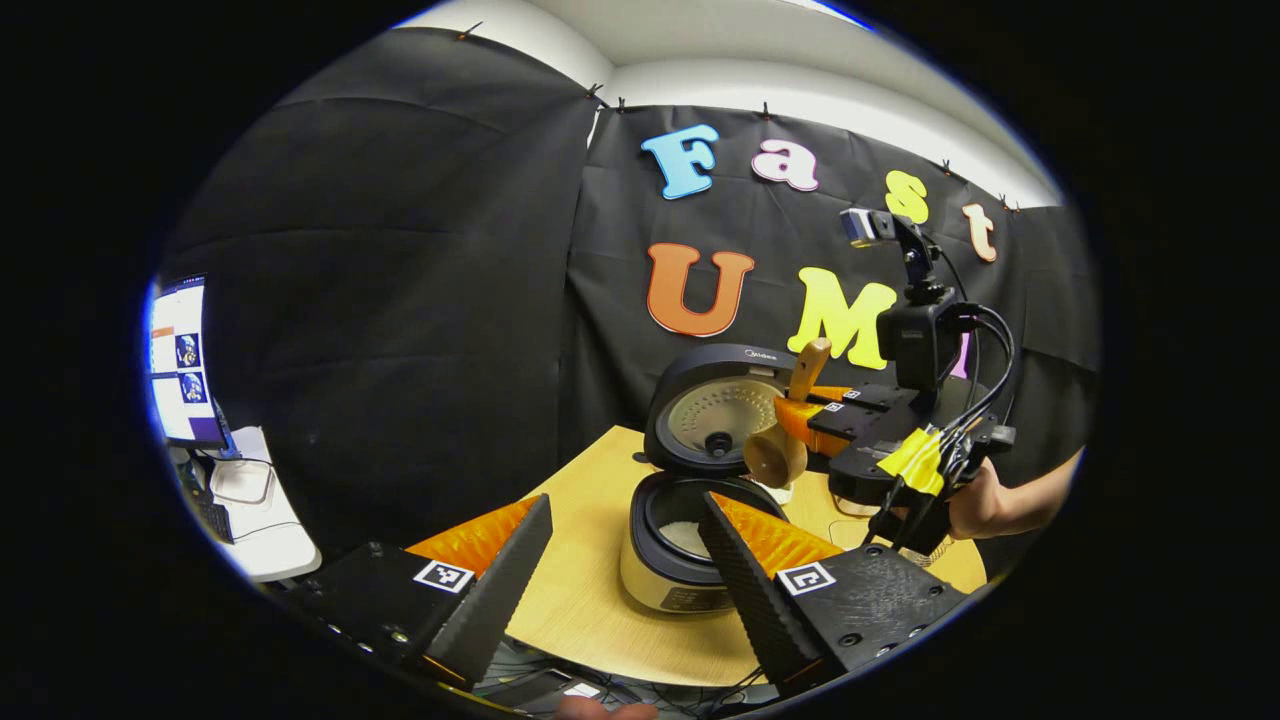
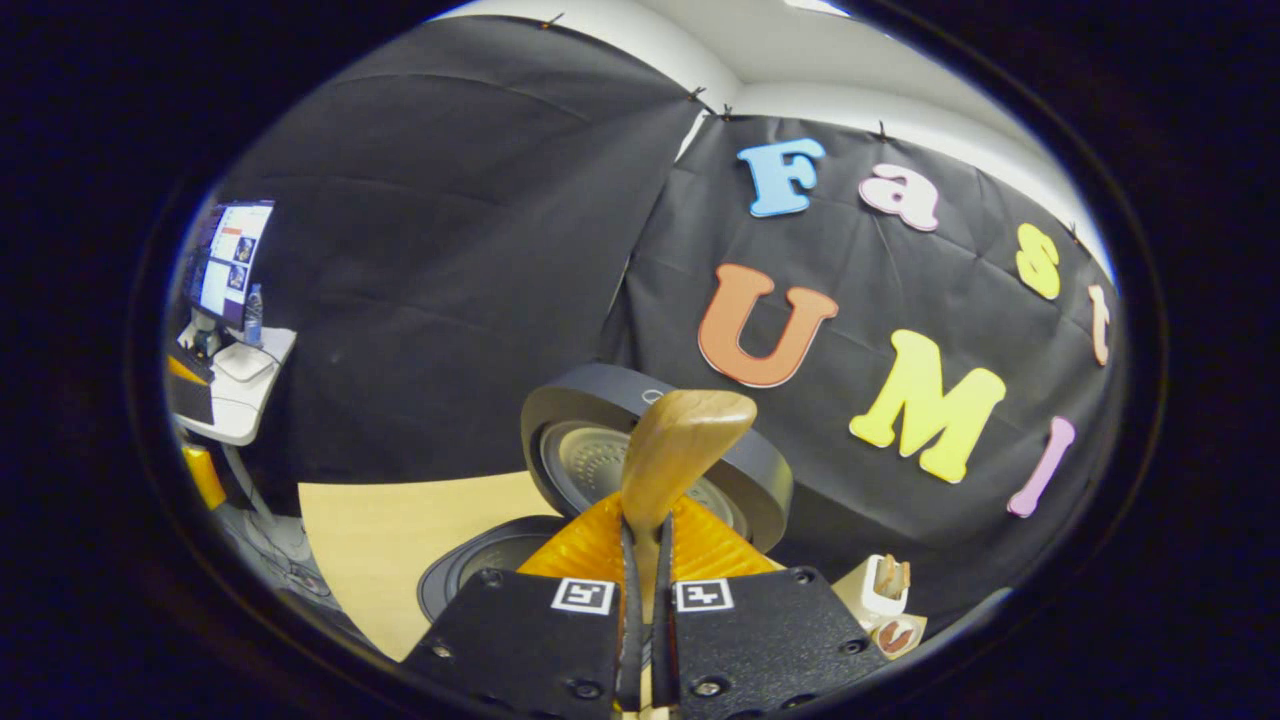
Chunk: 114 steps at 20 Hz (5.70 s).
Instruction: Close the left gripper, press the button to open the rice cooker; take a wooden spoon from the chopstick holder with the right hand, scoop a spoonful of rice and pour it into the rice cooker, then put the wooden spoon back into the chopstick holder.
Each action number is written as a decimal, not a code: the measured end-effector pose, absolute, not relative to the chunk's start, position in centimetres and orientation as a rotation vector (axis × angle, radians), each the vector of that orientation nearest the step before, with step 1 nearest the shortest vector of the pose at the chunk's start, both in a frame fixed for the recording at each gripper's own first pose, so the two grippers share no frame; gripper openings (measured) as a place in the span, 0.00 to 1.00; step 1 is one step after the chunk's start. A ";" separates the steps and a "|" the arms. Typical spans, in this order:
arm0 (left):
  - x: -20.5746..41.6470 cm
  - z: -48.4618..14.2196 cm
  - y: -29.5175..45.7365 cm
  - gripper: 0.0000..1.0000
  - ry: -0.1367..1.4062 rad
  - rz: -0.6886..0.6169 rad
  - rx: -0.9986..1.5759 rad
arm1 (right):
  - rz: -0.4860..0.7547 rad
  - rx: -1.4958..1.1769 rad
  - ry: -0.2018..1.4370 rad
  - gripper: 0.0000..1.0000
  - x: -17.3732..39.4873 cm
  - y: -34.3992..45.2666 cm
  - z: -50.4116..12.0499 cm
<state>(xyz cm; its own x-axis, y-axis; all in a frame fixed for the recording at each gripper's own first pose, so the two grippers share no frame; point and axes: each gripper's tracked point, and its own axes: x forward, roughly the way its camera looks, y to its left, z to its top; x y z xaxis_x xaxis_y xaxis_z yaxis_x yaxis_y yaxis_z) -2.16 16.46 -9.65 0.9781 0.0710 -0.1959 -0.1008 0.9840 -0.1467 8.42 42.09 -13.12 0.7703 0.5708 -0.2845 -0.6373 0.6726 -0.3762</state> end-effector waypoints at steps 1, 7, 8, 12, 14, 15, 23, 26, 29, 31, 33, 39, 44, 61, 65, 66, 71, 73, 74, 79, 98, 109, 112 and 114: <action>-2.1 -9.5 16.4 0.95 0.186 0.086 -0.158 | 0.687 -0.455 0.160 0.07 8.4 42.1 -13.1; -1.9 -9.1 16.1 0.95 0.181 0.059 -0.139 | 0.696 -0.295 0.251 0.09 7.9 40.7 -12.3; -2.0 -8.8 16.1 0.95 0.178 0.052 -0.136 | 0.703 -0.266 0.268 0.09 7.7 40.1 -12.1; -2.0 -7.9 15.5 0.95 0.173 0.024 -0.116 | 0.704 -0.107 0.336 0.09 8.6 36.8 -10.6; -1.0 -7.0 13.7 0.95 0.170 0.009 -0.103 | 0.721 -0.014 0.368 0.09 8.6 34.8 -9.6; 0.3 -5.9 12.0 0.95 0.167 -0.001 -0.100 | 0.726 0.030 0.383 0.09 7.9 33.4 -9.0; 2.7 -3.5 5.6 0.95 0.136 -0.073 -0.049 | 0.549 0.278 0.420 0.09 11.0 18.3 -6.6; 3.9 -2.9 3.4 0.95 0.125 -0.094 -0.045 | 0.419 0.321 0.418 0.09 12.8 11.1 -6.9; 4.9 -2.7 1.4 0.95 0.129 -0.105 -0.048 | 0.308 0.368 0.426 0.09 14.1 4.5 -7.8; 5.4 -2.9 0.3 0.95 0.138 -0.105 -0.045 | 0.236 0.383 0.432 0.09 14.7 0.5 -8.8; 5.7 -2.7 -0.6 0.95 0.143 -0.103 -0.042 | 0.167 0.396 0.446 0.09 15.3 -3.2 -10.0; 6.6 -1.8 -2.9 0.95 0.143 -0.092 -0.027 | 0.013 0.428 0.519 0.09 16.9 -9.7 -16.0; 6.6 -1.8 -4.2 0.95 0.163 -0.082 -0.010 | -0.072 0.424 0.576 0.09 17.2 -12.2 -20.9; 6.0 -2.3 -3.6 0.95 0.215 0.009 -0.046 | -0.105 0.345 0.629 0.11 19.6 -12.0 -32.1; 6.6 -1.6 -3.3 0.95 0.191 0.000 -0.012 | -0.077 0.370 0.602 0.19 19.4 -11.8 -31.1; 6.8 -1.4 -3.1 0.95 0.183 -0.001 -0.009 | -0.077 0.359 0.584 0.20 19.4 -11.9 -30.4; 8.2 -0.2 -1.2 0.95 0.141 0.005 -0.016 | -0.110 0.341 0.496 0.75 18.7 -13.2 -25.4; 9.1 0.6 -0.2 0.95 0.119 0.015 -0.021 | -0.116 0.327 0.448 0.80 17.8 -13.5 -23.0; 9.5 1.0 0.4 0.95 0.105 0.019 -0.022 | -0.110 0.313 0.430 0.81 17.2 -13.3 -21.8; 12.6 2.4 2.8 0.94 0.064 0.031 0.009 | -0.056 0.167 0.319 0.92 14.5 -11.0 -15.1; 23.3 -2.9 6.4 0.95 0.283 0.020 0.017 | -0.171 -0.005 0.264 0.99 3.3 -12.7 -10.7; 17.6 -6.8 5.5 0.98 0.480 -0.038 -0.030 | -0.049 0.028 0.288 1.00 5.6 -8.2 -11.4; 14.9 -9.3 4.9 0.97 0.564 -0.050 -0.041 | -0.011 0.023 0.297 1.00 6.2 -6.8 -11.7; 13.4 -11.1 4.8 0.98 0.606 -0.052 -0.040 | 0.014 0.007 0.309 0.99 6.6 -5.9 -12.4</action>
<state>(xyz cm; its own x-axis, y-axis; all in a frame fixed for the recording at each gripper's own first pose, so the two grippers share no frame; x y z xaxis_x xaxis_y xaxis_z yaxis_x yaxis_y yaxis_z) 13.37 4.77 -11.08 0.8205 -0.0611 -0.5684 0.0374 0.9979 -0.0533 6.56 -5.90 -12.37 0.9524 0.0146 -0.3044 -0.0125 0.9999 0.0088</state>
